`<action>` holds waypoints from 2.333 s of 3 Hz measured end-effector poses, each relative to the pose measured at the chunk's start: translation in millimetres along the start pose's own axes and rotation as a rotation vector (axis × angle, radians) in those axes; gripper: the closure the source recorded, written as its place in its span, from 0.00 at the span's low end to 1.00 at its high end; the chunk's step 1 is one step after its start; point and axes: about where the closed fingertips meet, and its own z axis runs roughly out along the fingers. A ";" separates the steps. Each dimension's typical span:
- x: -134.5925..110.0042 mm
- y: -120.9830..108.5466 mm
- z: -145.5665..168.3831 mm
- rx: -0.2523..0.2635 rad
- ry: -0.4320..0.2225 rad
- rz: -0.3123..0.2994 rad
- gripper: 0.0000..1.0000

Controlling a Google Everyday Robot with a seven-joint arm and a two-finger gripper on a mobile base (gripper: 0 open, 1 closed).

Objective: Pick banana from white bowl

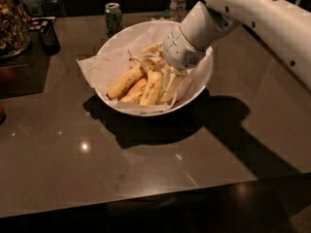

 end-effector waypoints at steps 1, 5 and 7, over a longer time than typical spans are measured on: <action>0.0 0.0 0.0 0.000 0.000 0.000 0.89; -21.0 -7.8 -54.1 0.201 0.065 0.019 1.00; -20.5 2.0 -88.9 0.364 0.052 0.077 1.00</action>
Offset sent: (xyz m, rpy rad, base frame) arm 0.0000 0.0000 0.0000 0.0000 0.0000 0.0000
